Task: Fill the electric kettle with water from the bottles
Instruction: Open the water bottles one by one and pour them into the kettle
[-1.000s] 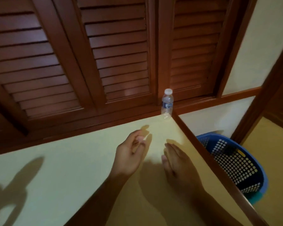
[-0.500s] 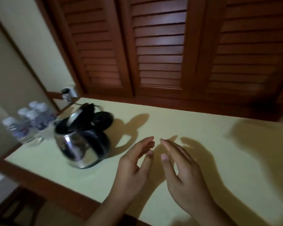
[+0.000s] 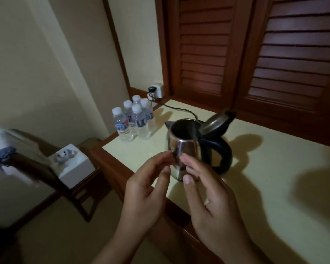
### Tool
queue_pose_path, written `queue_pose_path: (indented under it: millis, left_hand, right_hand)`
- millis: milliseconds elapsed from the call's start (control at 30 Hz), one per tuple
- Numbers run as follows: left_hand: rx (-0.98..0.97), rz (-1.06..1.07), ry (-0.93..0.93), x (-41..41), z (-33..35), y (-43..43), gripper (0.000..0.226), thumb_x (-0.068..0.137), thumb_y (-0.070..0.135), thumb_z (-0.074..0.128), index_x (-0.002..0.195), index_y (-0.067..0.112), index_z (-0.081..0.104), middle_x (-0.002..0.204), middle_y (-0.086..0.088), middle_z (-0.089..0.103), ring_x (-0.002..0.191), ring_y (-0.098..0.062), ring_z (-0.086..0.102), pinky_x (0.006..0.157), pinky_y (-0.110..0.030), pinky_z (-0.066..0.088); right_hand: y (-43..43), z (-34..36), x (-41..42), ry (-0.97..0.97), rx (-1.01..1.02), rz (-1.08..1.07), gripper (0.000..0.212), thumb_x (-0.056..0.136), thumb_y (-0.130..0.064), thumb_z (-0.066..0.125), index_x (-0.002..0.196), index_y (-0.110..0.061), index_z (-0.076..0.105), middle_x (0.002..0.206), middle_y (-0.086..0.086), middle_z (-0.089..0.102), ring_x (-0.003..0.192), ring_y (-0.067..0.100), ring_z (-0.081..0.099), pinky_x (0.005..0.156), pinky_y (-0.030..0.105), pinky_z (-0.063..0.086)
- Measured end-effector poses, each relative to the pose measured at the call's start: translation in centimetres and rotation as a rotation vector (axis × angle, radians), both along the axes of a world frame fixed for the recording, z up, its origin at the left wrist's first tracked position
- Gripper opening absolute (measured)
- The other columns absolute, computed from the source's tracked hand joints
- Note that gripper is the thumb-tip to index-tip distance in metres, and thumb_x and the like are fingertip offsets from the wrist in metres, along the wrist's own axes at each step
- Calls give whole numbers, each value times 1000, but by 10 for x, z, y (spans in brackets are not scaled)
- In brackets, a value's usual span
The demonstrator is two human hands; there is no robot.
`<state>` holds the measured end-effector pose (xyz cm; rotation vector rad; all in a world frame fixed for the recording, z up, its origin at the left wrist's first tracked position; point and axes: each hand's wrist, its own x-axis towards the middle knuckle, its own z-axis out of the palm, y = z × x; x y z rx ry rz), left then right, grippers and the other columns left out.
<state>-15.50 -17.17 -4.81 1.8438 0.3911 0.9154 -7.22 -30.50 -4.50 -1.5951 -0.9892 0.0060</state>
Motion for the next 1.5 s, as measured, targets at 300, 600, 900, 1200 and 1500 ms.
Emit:
queue_pose_path:
  millis: [300, 600, 900, 1200, 1500]
  left_hand:
    - [-31, -30, -24, -18, -11, 156, 36, 103, 9, 61, 135, 23, 67, 127, 14, 73, 121, -10, 69, 101, -34, 56]
    - [-31, -17, 17, -1, -22, 268, 34, 104, 18, 61, 135, 32, 66, 128, 21, 70, 123, 2, 63, 104, -23, 53]
    - [-91, 1, 108, 19, -41, 308, 44, 99, 14, 64, 141, 29, 60, 124, 21, 68, 118, 1, 64, 97, -14, 53]
    - [-49, -157, 140, 28, -43, 311, 72, 83, 32, 86, 142, 45, 47, 128, 33, 62, 124, 10, 57, 100, -9, 47]
    - [-252, -443, -29, 20, -3, 263, 54, 86, 28, 76, 136, 37, 59, 127, 22, 69, 122, 2, 63, 97, -19, 54]
  right_hand:
    - [158, 1, -29, 54, -8, -62, 36, 107, -25, 46, 141, -24, 57, 132, -31, 57, 127, -11, 51, 100, 7, 38]
    - [280, 2, -4, -118, -121, -305, 28, 100, -27, 53, 122, -18, 67, 100, -13, 63, 90, -10, 61, 75, 7, 46]
    - [354, 17, 36, -488, -525, -533, 43, 97, -51, 51, 118, -16, 66, 95, 13, 66, 83, 33, 66, 63, 34, 53]
    - [355, 24, 39, -629, -402, -530, 26, 86, -35, 69, 74, -12, 67, 70, -5, 45, 63, 11, 42, 57, 24, 39]
    - [290, 80, 13, -334, -495, -387, 33, 91, -54, 65, 78, -31, 45, 65, -16, 42, 58, 0, 41, 57, 14, 24]
